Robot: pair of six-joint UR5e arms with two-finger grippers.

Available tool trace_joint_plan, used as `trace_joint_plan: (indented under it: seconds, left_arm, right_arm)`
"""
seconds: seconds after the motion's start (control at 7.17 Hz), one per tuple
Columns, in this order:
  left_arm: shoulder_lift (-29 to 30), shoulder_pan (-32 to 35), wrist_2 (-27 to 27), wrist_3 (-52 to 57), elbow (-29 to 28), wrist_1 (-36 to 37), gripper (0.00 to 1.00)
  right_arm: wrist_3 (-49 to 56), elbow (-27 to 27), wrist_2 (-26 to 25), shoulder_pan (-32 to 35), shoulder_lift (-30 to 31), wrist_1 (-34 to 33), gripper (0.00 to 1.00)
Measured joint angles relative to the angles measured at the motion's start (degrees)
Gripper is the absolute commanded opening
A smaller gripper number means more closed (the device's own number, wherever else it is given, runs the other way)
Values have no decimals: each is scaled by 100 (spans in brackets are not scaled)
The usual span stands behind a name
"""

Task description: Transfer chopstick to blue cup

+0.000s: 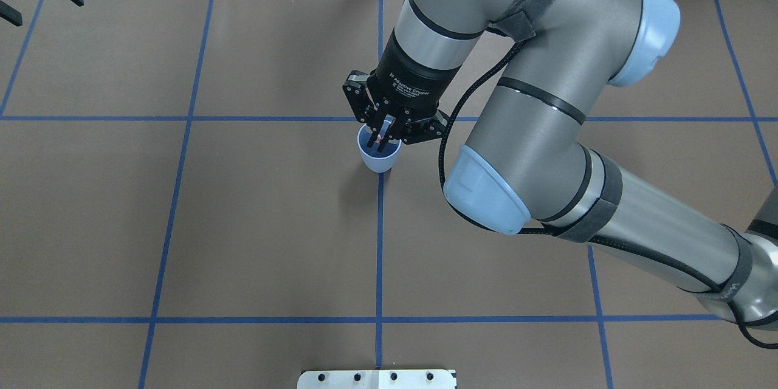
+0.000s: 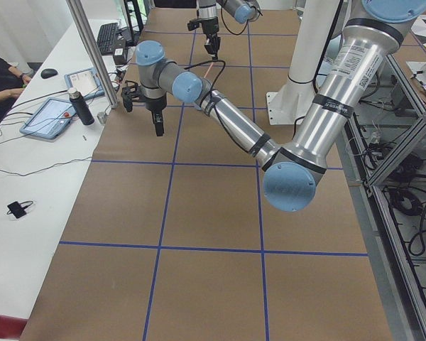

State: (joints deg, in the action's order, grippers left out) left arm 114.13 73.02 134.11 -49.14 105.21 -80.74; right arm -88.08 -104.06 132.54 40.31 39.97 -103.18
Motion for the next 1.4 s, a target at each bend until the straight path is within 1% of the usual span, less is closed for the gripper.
trace_joint_plan:
  seconds: [0.14, 0.28, 0.42, 0.56, 0.7, 0.84, 1.12, 1.4]
  left_arm:
    - [-14, 1, 1, 1, 0, -8, 99]
    - [-18, 1, -1, 1, -3, -11, 99]
    - [-21, 0, -5, 1, -4, -12, 99]
    - [-22, 0, -5, 1, 0, -12, 99]
    - [-22, 0, -2, 1, 4, -12, 99]
    - [-22, 7, -2, 3, 5, -12, 99]
    - [-28, 16, -5, 7, -2, -7, 99]
    - [-120, 22, -5, 63, 5, -42, 99]
  right_arm:
    - [-8, 93, 0, -20, 14, 71, 0]
    - [11, 168, 0, -32, 33, 105, 8]
    - [29, 226, 0, -45, 91, 211, 8]
    - [21, 292, -2, -66, 187, 444, 15]
    - [-2, 392, -6, -104, 260, 698, 76]
    - [-11, 462, -10, -132, 283, 832, 100]
    - [11, 456, -93, -148, 297, 896, 100]
    - [148, 285, -437, -60, 404, 851, 100]
